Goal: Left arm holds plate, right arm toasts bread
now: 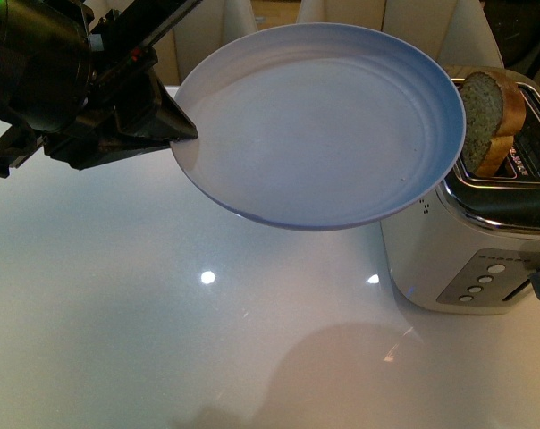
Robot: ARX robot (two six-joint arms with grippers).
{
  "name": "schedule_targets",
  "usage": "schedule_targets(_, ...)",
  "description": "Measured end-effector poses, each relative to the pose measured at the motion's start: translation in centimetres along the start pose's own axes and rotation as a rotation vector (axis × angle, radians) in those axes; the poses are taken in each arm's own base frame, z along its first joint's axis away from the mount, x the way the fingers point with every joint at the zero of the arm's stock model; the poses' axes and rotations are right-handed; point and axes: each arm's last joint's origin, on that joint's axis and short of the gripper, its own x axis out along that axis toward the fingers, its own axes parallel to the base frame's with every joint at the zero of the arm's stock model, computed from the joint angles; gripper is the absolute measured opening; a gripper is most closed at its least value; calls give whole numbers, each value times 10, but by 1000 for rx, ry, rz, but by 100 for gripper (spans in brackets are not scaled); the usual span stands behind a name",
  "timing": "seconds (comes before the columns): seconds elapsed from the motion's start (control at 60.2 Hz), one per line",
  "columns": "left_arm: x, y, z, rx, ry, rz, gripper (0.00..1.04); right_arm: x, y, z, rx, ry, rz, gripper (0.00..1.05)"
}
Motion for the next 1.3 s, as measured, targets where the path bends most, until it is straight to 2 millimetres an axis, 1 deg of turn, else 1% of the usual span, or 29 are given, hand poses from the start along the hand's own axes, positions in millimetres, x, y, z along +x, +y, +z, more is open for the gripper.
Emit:
schedule_targets(0.349,0,0,0,4,-3,0,3,-10,0,1,-1,-20,-1,2)
schedule_targets(0.847,0,0,1,7,-8,-5,3,-20,0,1,-1,-20,-1,2)
schedule_targets(0.931,0,0,1,7,-9,-6,3,-27,0,-4,-1,13,1,2)
schedule_targets(0.997,0,0,1,8,-11,-6,3,-31,0,-2,-1,-11,0,2)
schedule_targets(1.23,0,-1,1,10,-10,-10,3,-31,0,-2,-1,-15,1,2)
schedule_targets(1.296,0,-1,1,10,-10,-9,3,-31,0,-2,-1,-16,1,15)
